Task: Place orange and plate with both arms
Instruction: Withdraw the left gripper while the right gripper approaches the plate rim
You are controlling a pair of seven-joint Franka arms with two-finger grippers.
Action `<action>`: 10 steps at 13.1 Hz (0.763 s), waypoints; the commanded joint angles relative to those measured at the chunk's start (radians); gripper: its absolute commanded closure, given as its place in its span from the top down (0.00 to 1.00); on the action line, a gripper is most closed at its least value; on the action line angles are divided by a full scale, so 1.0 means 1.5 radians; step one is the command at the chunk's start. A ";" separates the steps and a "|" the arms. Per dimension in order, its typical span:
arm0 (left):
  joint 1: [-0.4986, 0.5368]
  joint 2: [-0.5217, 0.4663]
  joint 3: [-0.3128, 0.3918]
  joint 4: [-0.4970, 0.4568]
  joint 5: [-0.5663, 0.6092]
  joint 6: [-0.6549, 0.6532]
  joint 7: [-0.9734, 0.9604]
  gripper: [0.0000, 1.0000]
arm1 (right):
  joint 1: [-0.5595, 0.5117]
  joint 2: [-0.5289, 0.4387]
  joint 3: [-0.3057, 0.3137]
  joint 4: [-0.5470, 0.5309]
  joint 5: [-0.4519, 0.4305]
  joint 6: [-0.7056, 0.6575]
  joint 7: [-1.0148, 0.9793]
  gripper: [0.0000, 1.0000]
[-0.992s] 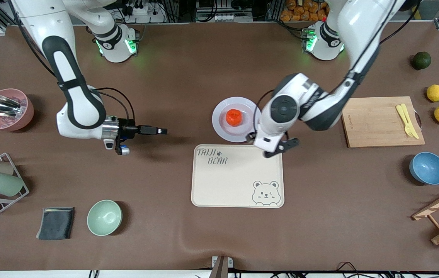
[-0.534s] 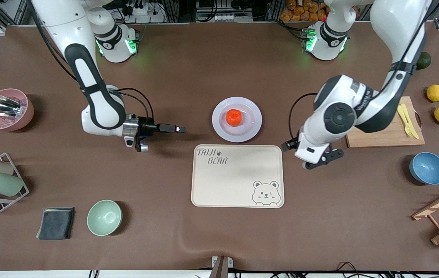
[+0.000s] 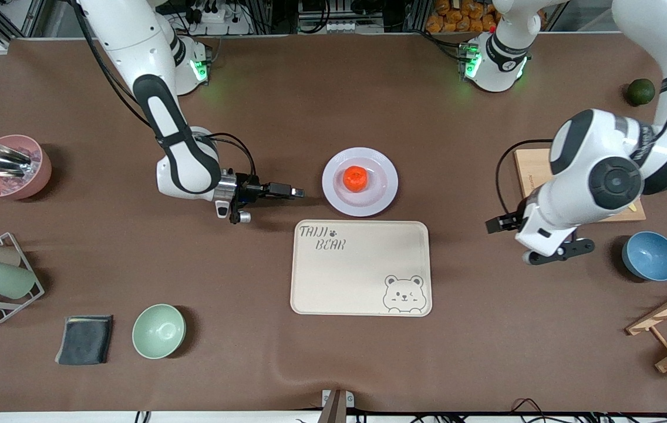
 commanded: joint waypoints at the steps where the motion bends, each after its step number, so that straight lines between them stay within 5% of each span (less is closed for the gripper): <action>1: 0.019 -0.038 -0.002 -0.010 0.003 -0.033 0.062 1.00 | 0.031 0.016 -0.006 0.013 0.047 0.018 -0.016 0.69; 4: -0.021 -0.081 0.078 -0.013 -0.014 -0.049 0.146 1.00 | 0.047 0.027 -0.006 0.021 0.061 0.027 -0.017 0.64; 8: -0.198 -0.154 0.315 -0.014 -0.111 -0.103 0.273 1.00 | 0.084 0.035 -0.007 0.022 0.104 0.048 -0.017 0.61; 10: -0.280 -0.191 0.394 -0.012 -0.124 -0.139 0.285 1.00 | 0.086 0.038 -0.007 0.024 0.107 0.056 -0.017 0.59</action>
